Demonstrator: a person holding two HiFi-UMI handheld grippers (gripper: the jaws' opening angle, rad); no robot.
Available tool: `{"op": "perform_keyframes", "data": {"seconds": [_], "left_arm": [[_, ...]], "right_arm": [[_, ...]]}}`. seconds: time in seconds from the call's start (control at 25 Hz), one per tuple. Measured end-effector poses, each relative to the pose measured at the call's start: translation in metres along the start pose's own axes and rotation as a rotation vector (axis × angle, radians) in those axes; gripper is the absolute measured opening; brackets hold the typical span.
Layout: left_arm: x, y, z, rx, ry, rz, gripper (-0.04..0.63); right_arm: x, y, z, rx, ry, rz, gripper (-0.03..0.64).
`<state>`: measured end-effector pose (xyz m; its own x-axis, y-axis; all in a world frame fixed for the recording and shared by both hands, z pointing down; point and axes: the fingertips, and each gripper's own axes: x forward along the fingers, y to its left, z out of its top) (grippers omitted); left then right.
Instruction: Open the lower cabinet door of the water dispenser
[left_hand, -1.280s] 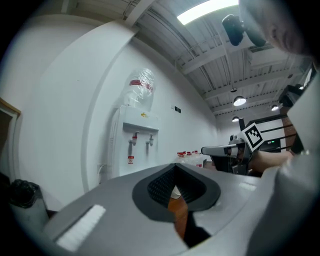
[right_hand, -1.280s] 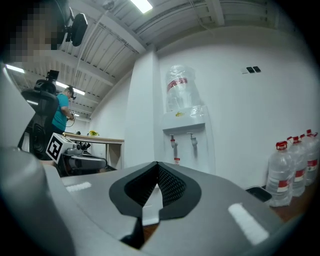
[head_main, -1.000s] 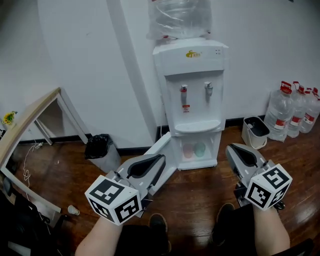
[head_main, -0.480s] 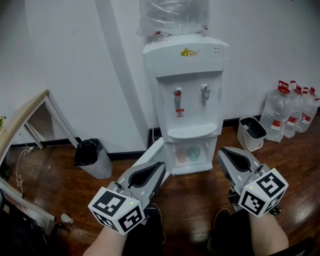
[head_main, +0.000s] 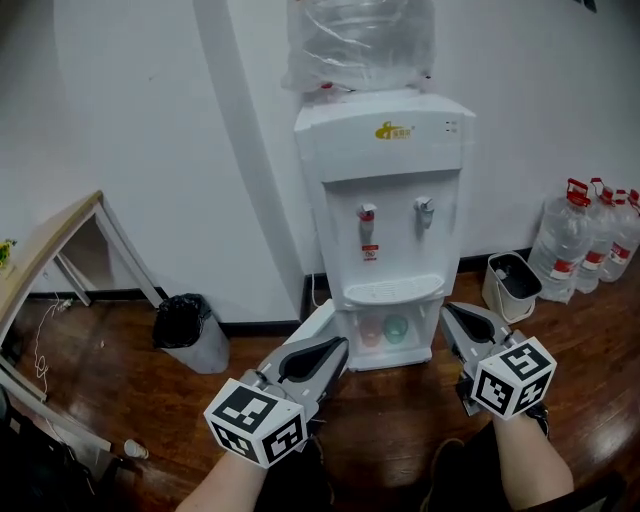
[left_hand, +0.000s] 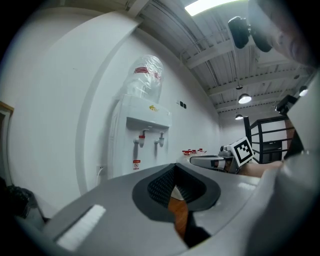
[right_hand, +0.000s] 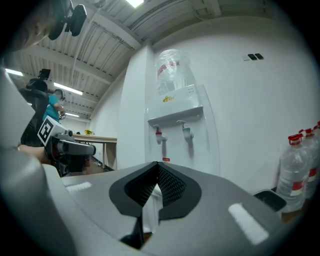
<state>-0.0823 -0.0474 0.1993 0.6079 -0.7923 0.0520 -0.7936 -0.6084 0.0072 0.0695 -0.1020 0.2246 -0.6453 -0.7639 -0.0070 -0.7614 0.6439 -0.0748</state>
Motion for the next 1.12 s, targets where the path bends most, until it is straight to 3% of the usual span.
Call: {"op": "perform_keyframes", "data": {"seconds": [0.24,1.12], "left_arm": [[0.028,0.014,-0.012,0.007,0.019,-0.047,0.147],[0.097,0.092,-0.049,-0.016,0.017,-0.066,0.147]], "right_arm": [[0.020,-0.007,-0.003,-0.028,-0.014,0.000,0.002],[0.086,-0.037,-0.009,-0.049,-0.004,-0.065,0.002]]}}
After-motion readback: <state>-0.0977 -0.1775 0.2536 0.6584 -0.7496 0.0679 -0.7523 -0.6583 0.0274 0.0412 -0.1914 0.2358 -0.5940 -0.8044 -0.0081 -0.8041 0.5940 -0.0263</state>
